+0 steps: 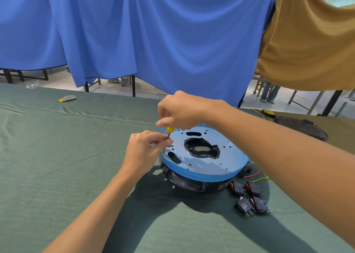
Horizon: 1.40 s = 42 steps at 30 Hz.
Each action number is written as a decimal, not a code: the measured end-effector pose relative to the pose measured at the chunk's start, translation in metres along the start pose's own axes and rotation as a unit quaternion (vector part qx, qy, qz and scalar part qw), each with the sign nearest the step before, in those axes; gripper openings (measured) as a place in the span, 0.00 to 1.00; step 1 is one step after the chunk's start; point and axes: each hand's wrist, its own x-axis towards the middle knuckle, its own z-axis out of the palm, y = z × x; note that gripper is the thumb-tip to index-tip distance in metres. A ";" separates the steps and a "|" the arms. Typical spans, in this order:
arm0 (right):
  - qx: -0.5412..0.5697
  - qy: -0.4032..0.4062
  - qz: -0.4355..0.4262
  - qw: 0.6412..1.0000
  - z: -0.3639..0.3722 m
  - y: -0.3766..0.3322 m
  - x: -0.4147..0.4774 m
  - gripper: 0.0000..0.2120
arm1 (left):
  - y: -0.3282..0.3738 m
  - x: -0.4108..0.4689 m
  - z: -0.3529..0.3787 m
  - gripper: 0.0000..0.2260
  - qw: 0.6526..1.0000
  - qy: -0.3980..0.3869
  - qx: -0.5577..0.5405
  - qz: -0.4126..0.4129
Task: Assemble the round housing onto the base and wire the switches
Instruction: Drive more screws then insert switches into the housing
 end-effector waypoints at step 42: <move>-0.001 -0.017 -0.007 1.000 -0.008 0.001 -0.001 0.10 | -0.001 0.003 -0.005 0.02 1.000 0.000 0.006 -0.004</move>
